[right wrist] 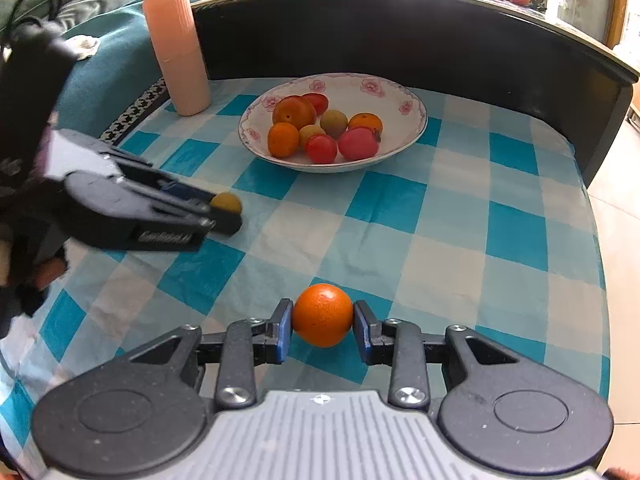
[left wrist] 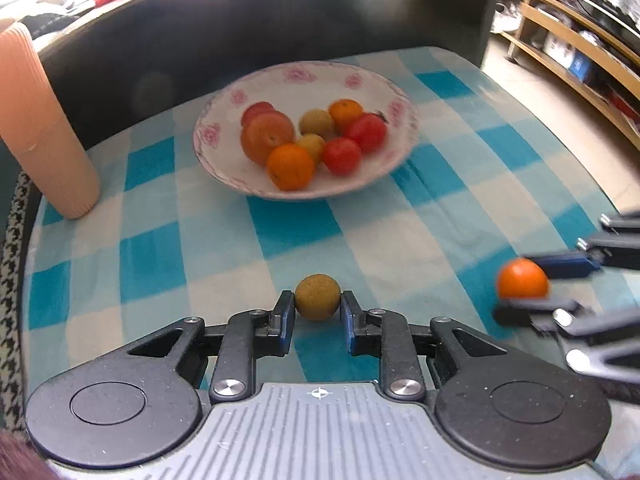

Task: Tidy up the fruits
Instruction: 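Grasp a mandarin with the right tool while the left tool grasps a small brown fruit, then carry the mandarin in the right tool while the left tool carries the brown fruit toward the bowl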

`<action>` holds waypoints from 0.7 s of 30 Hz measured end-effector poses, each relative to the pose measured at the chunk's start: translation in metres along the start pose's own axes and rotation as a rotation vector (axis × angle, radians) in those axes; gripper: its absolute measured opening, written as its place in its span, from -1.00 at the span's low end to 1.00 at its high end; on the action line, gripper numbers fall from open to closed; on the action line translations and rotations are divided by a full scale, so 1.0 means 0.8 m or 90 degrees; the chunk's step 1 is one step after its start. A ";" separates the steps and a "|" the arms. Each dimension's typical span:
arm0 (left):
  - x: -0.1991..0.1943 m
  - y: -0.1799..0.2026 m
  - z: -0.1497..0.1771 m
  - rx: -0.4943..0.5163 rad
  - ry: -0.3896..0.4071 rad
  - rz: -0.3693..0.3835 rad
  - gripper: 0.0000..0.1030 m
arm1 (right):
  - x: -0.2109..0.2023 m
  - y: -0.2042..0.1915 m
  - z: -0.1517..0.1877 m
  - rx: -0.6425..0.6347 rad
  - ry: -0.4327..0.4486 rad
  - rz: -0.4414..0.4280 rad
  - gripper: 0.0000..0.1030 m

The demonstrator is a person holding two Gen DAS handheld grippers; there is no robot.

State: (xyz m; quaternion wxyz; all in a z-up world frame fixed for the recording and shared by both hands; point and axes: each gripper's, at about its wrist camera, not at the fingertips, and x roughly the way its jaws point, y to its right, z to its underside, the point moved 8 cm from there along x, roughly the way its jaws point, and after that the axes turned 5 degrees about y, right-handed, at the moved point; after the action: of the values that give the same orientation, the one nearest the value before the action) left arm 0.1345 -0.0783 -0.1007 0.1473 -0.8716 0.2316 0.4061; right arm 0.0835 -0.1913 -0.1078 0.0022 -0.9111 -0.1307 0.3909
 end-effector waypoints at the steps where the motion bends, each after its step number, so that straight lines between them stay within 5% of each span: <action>1: -0.005 0.004 0.002 -0.001 0.000 0.004 -0.39 | -0.001 -0.002 0.001 -0.007 0.001 0.000 0.14; 14: -0.020 0.034 0.042 0.036 -0.013 0.029 -0.32 | 0.005 -0.012 0.015 -0.053 -0.005 -0.001 0.15; 19: -0.022 0.026 0.045 0.029 -0.014 0.024 0.24 | 0.003 -0.012 0.016 -0.056 -0.009 -0.009 0.21; 21: -0.023 0.023 0.046 0.028 -0.012 0.025 0.26 | 0.001 -0.011 0.017 -0.050 -0.013 -0.014 0.32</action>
State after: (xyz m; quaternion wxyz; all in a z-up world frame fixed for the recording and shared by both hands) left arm 0.0909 -0.0722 -0.1113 0.1604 -0.8594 0.2564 0.4123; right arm 0.0723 -0.1841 -0.1170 -0.0304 -0.9048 -0.1558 0.3950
